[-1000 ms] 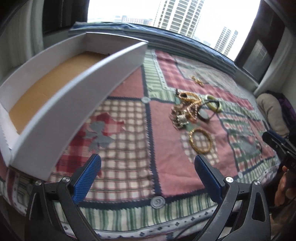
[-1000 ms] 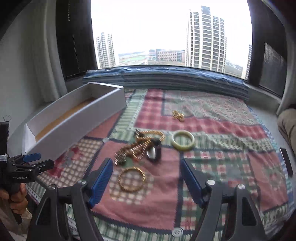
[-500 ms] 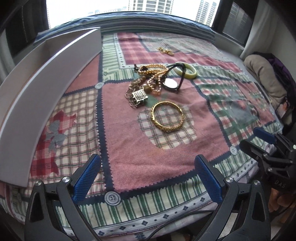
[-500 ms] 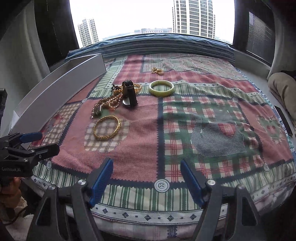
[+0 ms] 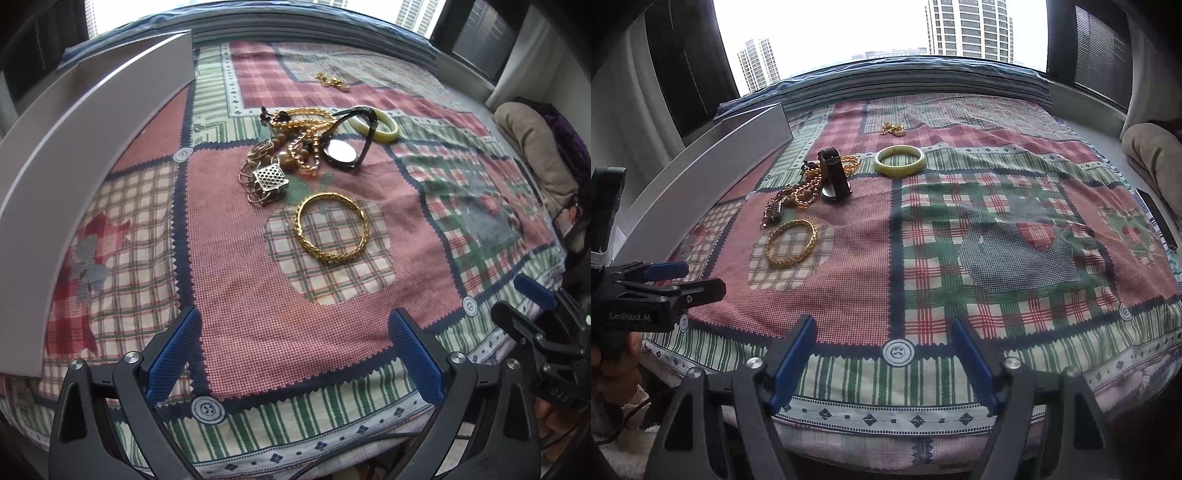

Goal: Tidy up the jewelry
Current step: 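Move the left tool over the gold bangle and close on it, then lift the gold bangle with the left tool while the right tool grasps the watch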

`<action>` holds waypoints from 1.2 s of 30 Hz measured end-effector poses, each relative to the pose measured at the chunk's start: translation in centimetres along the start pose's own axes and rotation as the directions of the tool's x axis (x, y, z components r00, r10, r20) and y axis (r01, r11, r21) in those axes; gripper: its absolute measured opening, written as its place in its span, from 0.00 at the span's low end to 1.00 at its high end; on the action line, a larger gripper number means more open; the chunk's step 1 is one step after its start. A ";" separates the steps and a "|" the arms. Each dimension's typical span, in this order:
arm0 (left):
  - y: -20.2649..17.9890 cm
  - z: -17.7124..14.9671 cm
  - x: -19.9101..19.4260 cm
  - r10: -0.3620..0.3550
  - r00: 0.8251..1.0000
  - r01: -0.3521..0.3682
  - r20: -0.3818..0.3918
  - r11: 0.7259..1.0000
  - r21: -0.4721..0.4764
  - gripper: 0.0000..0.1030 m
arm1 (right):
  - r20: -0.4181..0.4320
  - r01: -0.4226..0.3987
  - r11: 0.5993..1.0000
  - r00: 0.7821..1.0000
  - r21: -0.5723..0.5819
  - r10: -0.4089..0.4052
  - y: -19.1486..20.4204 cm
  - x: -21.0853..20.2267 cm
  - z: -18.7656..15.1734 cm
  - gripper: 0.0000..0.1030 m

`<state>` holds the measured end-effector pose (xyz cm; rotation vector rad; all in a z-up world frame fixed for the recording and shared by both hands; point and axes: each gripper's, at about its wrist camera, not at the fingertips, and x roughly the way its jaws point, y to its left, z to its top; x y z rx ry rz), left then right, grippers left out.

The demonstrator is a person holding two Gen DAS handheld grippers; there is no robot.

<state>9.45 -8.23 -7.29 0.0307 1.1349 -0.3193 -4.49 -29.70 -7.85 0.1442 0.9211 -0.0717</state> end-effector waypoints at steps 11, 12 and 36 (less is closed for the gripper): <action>-2.3 3.9 4.5 0.028 0.999 -0.026 -0.041 0.999 0.044 0.98 | -0.017 -0.024 1.000 1.000 0.006 0.024 0.1 0.5 -0.4 0.74; -2.6 4.2 5.0 0.042 0.998 -0.040 -0.042 0.998 0.052 0.98 | -0.017 -0.024 1.000 1.000 0.006 0.024 0.1 0.4 -0.4 0.74; -0.1 3.3 4.0 0.065 0.998 -0.065 -0.004 0.998 -0.002 0.66 | -0.119 -0.111 0.988 0.988 -0.108 0.098 0.7 5.6 9.5 0.74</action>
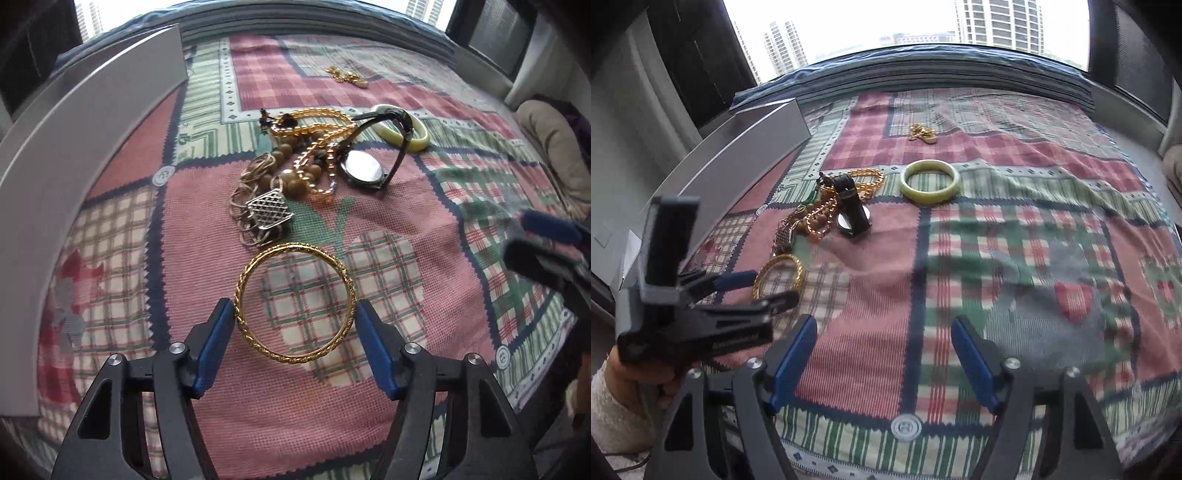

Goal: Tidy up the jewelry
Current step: 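Lift the gold bangle with the left tool while the right tool grasps the watch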

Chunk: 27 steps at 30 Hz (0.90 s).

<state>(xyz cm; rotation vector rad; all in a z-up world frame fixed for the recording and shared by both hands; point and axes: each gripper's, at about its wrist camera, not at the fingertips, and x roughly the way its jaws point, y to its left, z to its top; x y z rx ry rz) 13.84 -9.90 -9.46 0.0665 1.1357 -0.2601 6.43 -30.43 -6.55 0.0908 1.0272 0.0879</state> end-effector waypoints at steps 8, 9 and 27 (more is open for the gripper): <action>3.8 -2.1 -3.0 0.010 1.000 -0.009 0.020 0.998 -0.063 0.66 | -0.005 0.021 0.980 1.000 -0.199 -0.023 2.8 7.2 8.1 0.74; 4.2 -2.3 -3.3 0.011 1.000 -0.009 0.022 0.998 -0.070 0.66 | -0.012 0.006 0.977 1.000 -0.215 -0.009 3.0 7.8 8.4 0.74; 9.0 -5.6 -10.7 0.035 0.991 -0.022 0.130 0.994 -0.104 0.66 | -0.024 -0.155 0.975 0.988 -0.156 0.153 7.8 -2.9 5.7 0.19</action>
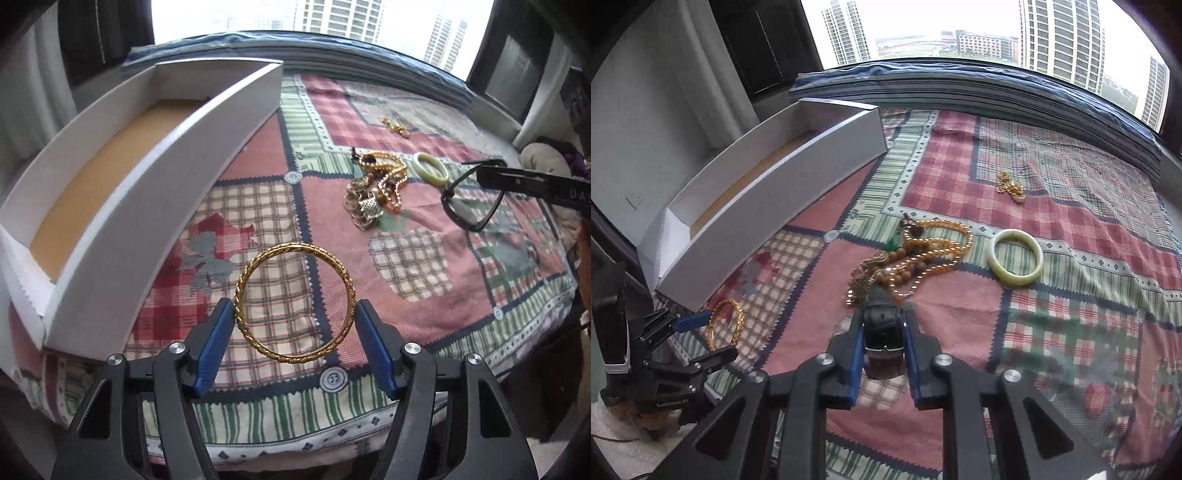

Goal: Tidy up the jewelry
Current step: 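Lift the gold bangle with the left tool while the right tool grasps the watch, then carry the gold bangle and watch into the white box and release both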

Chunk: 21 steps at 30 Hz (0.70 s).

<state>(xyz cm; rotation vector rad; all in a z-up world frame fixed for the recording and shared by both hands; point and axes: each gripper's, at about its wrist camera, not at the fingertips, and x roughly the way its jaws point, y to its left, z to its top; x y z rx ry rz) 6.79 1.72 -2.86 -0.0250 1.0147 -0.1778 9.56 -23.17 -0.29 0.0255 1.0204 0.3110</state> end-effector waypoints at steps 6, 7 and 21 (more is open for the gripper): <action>6.3 2.1 -6.1 -0.007 0.995 0.017 0.097 0.994 -0.108 0.66 | 0.082 -0.106 0.992 0.990 -0.074 0.112 6.8 -1.5 3.3 0.19; 7.8 2.6 -6.9 0.005 0.994 0.009 0.112 0.992 -0.130 0.66 | 0.100 -0.130 0.987 0.985 -0.090 0.139 8.2 -1.6 4.3 0.19; 24.0 7.6 -0.9 0.225 0.974 -0.209 0.005 0.913 -0.351 0.66 | 0.055 -0.137 0.949 0.986 -0.283 0.159 24.3 11.6 16.0 0.19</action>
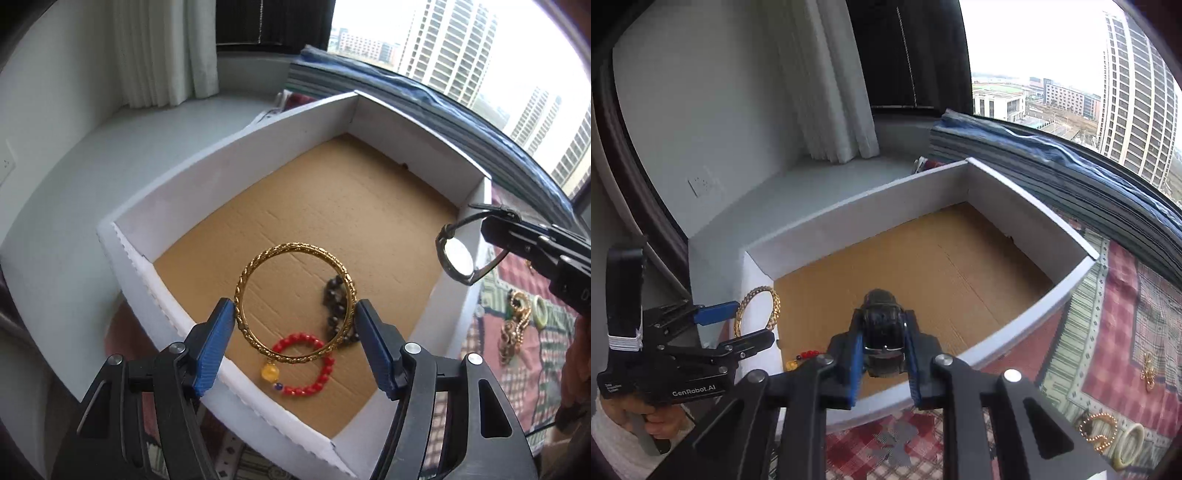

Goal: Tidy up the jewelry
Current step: 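Carry the gold bangle and watch into the white box and release both, then withdraw both tools from the box back over the jewelry pile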

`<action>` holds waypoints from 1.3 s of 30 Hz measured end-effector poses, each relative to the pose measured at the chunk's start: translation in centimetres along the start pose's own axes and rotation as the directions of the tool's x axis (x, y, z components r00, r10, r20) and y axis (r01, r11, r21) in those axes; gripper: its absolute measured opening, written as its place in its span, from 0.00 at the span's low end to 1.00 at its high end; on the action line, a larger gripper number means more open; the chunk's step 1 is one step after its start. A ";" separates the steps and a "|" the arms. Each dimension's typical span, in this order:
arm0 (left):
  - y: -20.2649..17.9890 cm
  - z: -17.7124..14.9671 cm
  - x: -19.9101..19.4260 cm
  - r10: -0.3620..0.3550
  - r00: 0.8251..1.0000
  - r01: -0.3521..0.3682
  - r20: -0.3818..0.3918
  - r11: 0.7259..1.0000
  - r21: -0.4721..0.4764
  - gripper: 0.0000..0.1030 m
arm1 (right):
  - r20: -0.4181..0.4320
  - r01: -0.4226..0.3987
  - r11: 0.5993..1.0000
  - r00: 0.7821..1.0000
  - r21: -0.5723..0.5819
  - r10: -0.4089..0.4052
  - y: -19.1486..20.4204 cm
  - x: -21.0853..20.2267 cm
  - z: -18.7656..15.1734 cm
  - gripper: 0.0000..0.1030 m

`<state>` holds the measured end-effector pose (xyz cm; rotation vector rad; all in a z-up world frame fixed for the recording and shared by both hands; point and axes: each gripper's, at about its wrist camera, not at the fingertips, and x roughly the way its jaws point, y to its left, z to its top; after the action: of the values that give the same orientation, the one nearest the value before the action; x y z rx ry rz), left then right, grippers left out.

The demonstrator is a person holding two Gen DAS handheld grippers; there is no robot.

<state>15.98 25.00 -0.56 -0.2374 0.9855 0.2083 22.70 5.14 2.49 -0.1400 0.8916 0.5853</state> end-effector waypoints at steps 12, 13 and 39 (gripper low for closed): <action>-0.1 -2.7 -0.1 0.016 1.000 -0.016 0.026 1.000 -0.007 0.92 | 0.016 0.038 0.996 0.999 0.076 -0.039 -1.5 -1.0 -1.6 0.58; -0.4 -3.2 -0.6 0.009 0.999 -0.009 0.031 1.000 -0.006 0.92 | 0.020 0.049 0.997 0.999 0.067 -0.051 -1.4 -1.7 -2.0 0.60; -16.2 -13.8 -4.7 -0.099 0.995 0.099 -0.009 0.969 0.226 0.94 | 0.029 0.527 0.838 0.844 0.140 -0.535 -5.7 -15.0 -19.9 0.62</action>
<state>7.04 5.22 -2.26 -0.0770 0.9832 0.0041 4.77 -12.94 0.75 -0.2421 0.7760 0.0089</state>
